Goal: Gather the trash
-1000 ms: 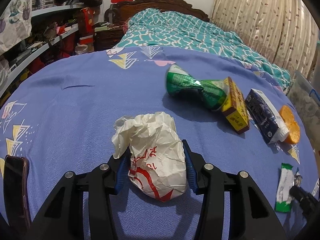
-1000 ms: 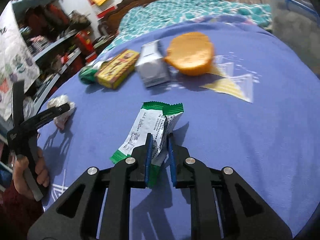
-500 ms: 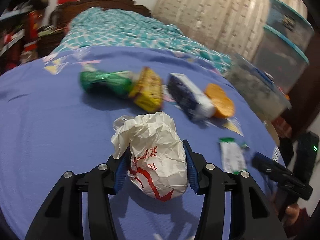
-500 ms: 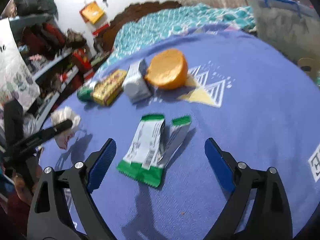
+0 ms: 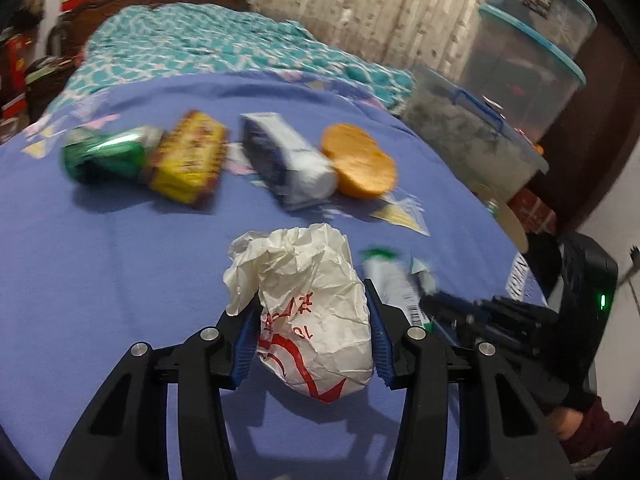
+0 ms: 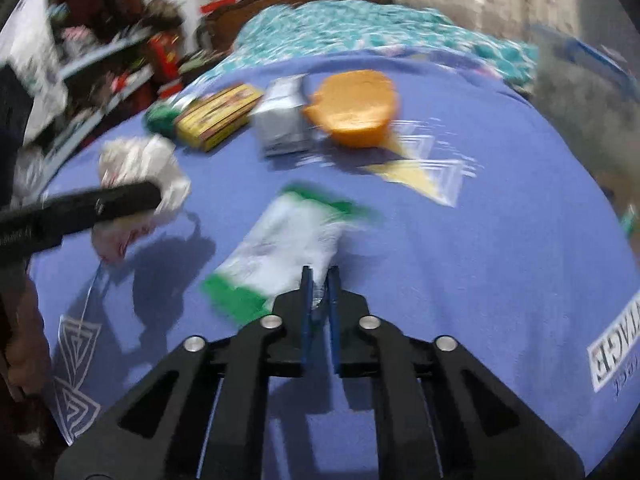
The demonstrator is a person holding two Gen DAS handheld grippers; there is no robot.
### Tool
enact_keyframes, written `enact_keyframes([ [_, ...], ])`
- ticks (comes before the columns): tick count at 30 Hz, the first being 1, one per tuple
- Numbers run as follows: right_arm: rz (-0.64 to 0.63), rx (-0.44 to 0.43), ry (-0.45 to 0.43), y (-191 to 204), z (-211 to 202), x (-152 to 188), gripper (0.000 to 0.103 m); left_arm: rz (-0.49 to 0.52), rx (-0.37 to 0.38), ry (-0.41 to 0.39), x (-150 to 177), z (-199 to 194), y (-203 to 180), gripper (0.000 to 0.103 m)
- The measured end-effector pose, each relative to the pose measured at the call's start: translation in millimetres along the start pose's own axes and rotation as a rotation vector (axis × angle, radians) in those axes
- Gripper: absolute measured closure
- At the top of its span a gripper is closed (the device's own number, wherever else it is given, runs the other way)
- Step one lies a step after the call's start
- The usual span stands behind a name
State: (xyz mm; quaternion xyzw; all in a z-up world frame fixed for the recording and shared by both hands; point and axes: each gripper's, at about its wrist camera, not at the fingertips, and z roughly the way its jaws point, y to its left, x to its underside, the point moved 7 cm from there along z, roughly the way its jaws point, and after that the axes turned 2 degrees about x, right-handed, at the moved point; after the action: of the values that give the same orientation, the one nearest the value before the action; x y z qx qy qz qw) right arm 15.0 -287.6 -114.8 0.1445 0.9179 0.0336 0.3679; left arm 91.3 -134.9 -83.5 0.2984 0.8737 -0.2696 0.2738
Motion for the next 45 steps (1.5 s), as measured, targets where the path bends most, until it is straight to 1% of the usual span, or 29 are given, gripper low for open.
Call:
enact_keyframes([
  [2,0.064,0.025,-0.02,-30.4,-5.6,-1.5,0.095,0.048,0.022,0.026,-4.0,14.1,-23.0,0.058],
  [5,0.193,-0.013,-0.022,-71.5,-11.5,-1.5,0.095,0.135,0.04,0.054,-9.3,35.7,-57.1,0.058],
  [7,0.228,-0.004,-0.044,-91.0,-16.5,-5.1,0.095,0.168,0.037,0.062,-11.6,46.8,-72.6,0.058],
  [10,0.242,0.053,-0.093,-119.8,-28.7,-9.5,0.095,0.14,0.067,0.091,-14.4,60.9,-82.1,0.058],
  [12,0.277,0.066,-0.115,-141.8,-33.6,-12.5,0.095,0.126,0.074,0.115,-17.6,72.4,-87.4,0.058],
  [15,0.332,0.073,-0.143,-170.7,-41.0,-15.7,0.095,0.137,0.078,0.135,-20.6,82.9,-98.2,0.058],
  [17,0.339,0.093,-0.162,-187.8,-47.2,-20.3,0.095,0.168,0.081,0.148,-24.6,92.7,-112.2,0.058],
  [18,0.345,0.088,-0.164,-191.6,-48.9,-22.6,0.095,0.182,0.08,0.151,-26.6,97.1,-118.9,0.058],
  [19,0.359,0.052,-0.167,-195.2,-51.2,-24.2,0.095,0.203,0.078,0.153,-29.8,101.7,-126.4,0.058],
  [20,0.367,-0.005,-0.156,-193.5,-51.5,-25.3,0.094,0.215,0.078,0.148,-33.1,103.7,-131.3,0.058],
  [21,0.363,-0.057,-0.127,-188.4,-48.1,-24.7,0.09,0.216,0.083,0.14,-36.5,103.6,-133.6,0.058],
  [22,0.351,-0.093,-0.093,-181.1,-45.8,-22.0,0.09,0.213,0.085,0.136,-39.2,103.5,-133.9,0.058],
  [23,0.324,-0.14,-0.037,-169.7,-38.2,-19.3,0.078,0.207,0.081,0.133,-41.3,102.7,-131.9,0.058],
  [24,0.296,-0.165,-0.004,-159.7,-32.8,-17.5,0.064,0.183,0.069,0.128,-44.6,100.8,-124.2,0.058],
  [25,0.27,-0.182,-0.002,-150.8,-31.7,-17.6,0.021,0.16,0.065,0.124,-46.7,98.5,-117.3,0.058],
  [26,0.237,-0.199,-0.017,-141.5,-32.4,-18.6,0.009,0.135,0.061,0.119,-48.2,94.5,-108.7,0.058],
  [27,0.159,-0.219,-0.004,-122.4,-30.5,-19.2,0.009,0.092,0.048,0.113,-48.8,89.3,-94.3,0.058],
  [28,0.11,-0.227,0.016,-110.2,-27.3,-18.8,0.011,0.069,0.039,0.11,-49.2,85.9,-86.1,0.058],
  [29,0.056,-0.215,0.034,-97.7,-22.7,-18.7,0.014,0.036,0.028,0.107,-48.1,80.9,-74.3,0.058],
  [31,-0.044,-0.169,0.055,-79.0,-13.9,-17.9,0.014,-0.005,0.019,0.104,-46.3,74.0,-60.3,0.058],
  [32,-0.117,-0.143,0.075,-66.3,-7.1,-15.1,0.016,-0.021,0.01,0.104,-45.3,70.8,-53.6,0.058],
  [33,-0.178,-0.119,0.099,-57.1,-0.2,-10.8,0.022,-0.027,0.004,0.102,-44.9,68.7,-50.5,0.058],
  [34,-0.226,-0.094,0.124,-50.6,5.0,-4.8,0.046,-0.032,-0.003,0.101,-44.6,67.1,-47.8,0.058],
  [35,-0.293,-0.042,0.089,-46.1,3.3,-3.6,0.061,-0.033,-0.007,0.104,-44.6,66.6,-47.1,0.058],
  [36,-0.318,-0.032,0.085,-45.0,1.5,-0.3,0.069,-0.029,-0.006,0.108,-45.0,67.2,-48.9,0.058],
  [38,-0.283,-0.038,0.059,-58.9,-8.2,-3.3,0.082,-0.008,0.001,0.118,-46.1,70.6,-57.2,0.058],
  [40,-0.202,-0.005,0.019,-89.6,-17.5,-9.6,0.086,0.025,0.018,0.135,-47.8,79.3,-72.3,0.058],
  [42,-0.073,-0.014,-0.01,-128.3,-26.2,-19.6,0.086,0.077,0.05,0.162,-51.7,94.4,-98.8,0.058],
  [45,0.105,0.059,-0.086,-203.3,-46.9,-35.1,0.086,0.151,0.123,0.2,-62.7,121.0,-145.7,0.058],
])
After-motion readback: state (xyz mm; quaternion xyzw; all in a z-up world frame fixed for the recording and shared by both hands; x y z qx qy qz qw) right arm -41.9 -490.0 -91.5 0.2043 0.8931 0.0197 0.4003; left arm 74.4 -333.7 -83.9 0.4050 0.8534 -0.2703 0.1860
